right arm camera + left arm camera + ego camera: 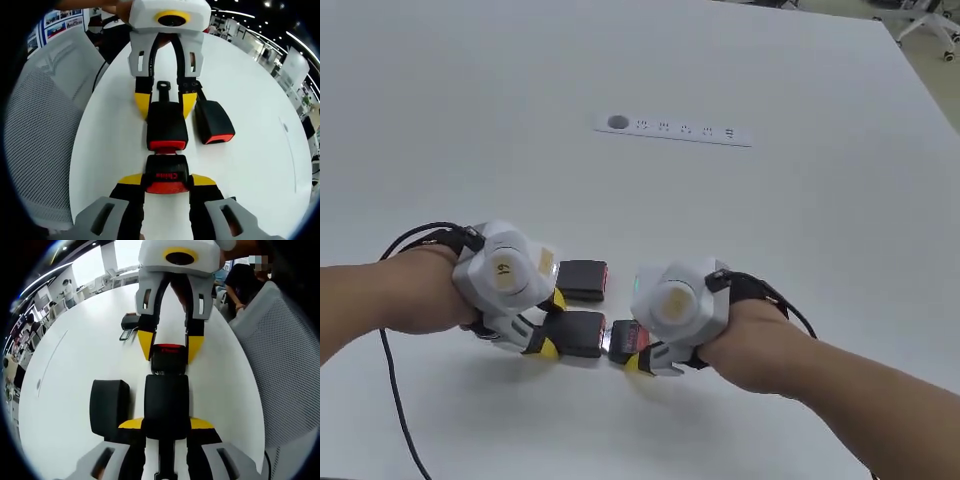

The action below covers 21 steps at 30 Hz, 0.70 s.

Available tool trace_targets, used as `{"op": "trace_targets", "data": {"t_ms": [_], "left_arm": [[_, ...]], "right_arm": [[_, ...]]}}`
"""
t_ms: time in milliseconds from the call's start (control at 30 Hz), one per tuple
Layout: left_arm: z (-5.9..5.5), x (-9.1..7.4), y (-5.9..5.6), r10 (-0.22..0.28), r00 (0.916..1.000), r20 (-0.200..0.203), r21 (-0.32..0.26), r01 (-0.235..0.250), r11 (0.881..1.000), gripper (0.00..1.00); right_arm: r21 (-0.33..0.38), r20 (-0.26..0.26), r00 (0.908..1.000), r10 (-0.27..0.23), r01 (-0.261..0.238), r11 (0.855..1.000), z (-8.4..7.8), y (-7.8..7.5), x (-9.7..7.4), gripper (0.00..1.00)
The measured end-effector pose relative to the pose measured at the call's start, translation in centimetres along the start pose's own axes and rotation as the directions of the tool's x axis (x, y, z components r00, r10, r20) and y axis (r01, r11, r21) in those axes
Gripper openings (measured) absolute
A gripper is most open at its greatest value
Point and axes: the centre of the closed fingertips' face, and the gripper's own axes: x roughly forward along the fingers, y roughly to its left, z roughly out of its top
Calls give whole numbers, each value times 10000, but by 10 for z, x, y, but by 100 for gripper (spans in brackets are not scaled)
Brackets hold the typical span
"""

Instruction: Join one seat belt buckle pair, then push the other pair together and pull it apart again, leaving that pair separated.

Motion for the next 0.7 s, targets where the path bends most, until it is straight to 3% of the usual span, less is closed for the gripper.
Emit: {"op": "trace_targets", "data": {"t_ms": [300,567,700], "left_arm": [[3,0,-2,-12,10000,-51,61,13,10000,31],[1,-1,0,150,9993,-344,-241,-158,9996,32],[3,0,-3,179,9986,-491,-79,-184,9998,32]], "right_arm": [[46,-112,9997,225,-225,9997,0,1,0,30],[133,-257,9993,255,-252,9996,0,0,4,31],[118,-273,9994,231,-228,9997,0,2,4,31]]}}
